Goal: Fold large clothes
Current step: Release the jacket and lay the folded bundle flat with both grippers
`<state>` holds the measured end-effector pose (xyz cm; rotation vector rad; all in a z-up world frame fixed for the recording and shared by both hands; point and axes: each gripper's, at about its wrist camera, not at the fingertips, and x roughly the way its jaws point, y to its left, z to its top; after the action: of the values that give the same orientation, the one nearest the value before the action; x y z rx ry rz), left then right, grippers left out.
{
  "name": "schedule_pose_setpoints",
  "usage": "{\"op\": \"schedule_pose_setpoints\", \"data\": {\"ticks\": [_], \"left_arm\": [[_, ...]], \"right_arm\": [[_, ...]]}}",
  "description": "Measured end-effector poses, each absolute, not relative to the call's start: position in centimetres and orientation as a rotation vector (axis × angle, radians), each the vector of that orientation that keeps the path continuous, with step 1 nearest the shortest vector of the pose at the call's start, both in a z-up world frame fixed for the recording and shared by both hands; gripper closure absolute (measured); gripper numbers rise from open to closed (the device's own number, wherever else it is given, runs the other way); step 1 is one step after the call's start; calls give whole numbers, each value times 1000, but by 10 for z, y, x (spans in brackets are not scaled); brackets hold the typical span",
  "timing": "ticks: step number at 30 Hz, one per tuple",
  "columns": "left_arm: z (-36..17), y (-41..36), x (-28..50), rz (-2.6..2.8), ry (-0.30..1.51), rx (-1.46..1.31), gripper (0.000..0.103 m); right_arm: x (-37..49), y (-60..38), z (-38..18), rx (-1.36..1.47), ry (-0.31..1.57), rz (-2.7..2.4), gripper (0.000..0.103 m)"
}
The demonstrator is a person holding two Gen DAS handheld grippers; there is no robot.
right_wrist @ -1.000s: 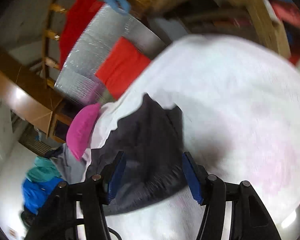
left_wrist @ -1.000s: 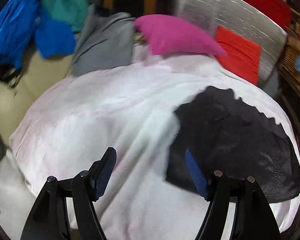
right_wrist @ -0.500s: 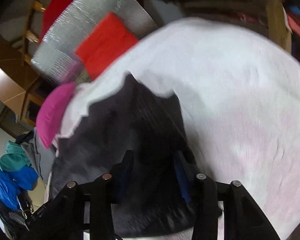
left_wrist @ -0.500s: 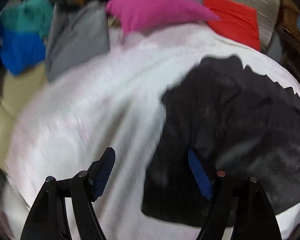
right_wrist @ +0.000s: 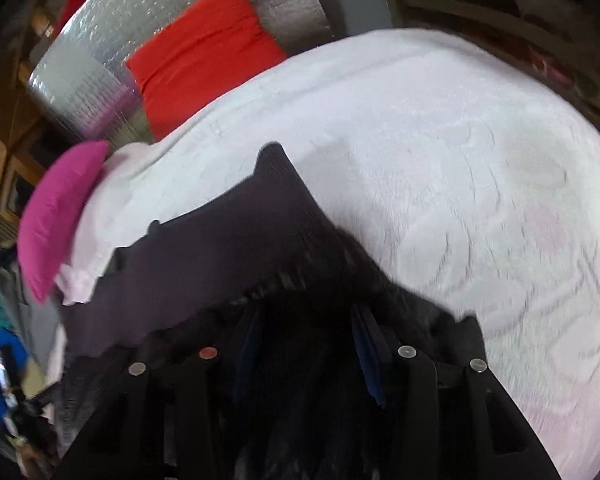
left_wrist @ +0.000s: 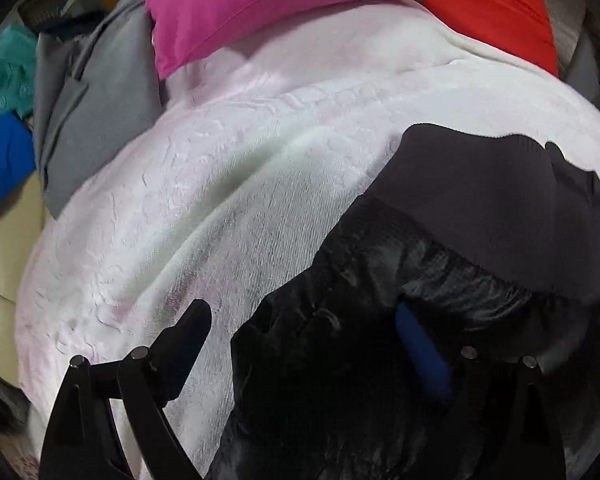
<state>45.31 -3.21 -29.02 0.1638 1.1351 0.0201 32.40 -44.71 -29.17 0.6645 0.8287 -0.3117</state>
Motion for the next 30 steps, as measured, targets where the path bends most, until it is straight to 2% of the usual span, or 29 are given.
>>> {"op": "schedule_pose_setpoints", "data": {"ticks": [2, 5, 10, 15, 23, 30], "left_arm": [[-282, -29, 447, 20, 1111, 158, 10], [-246, -25, 409, 11, 978, 164, 10], [-189, -24, 324, -8, 758, 204, 10], [-154, -38, 249, -60, 609, 242, 10], [-140, -50, 204, -109, 572, 216, 10], [-145, -61, 199, -117, 579, 211, 10]], "right_arm": [[314, -447, -282, 694, 818, -302, 52], [285, -440, -265, 714, 755, -277, 42], [225, -398, -238, 622, 688, -216, 42], [181, -362, -240, 646, 701, -127, 42], [176, -317, -249, 658, 717, -42, 42], [180, -294, -239, 575, 688, -43, 42]]}}
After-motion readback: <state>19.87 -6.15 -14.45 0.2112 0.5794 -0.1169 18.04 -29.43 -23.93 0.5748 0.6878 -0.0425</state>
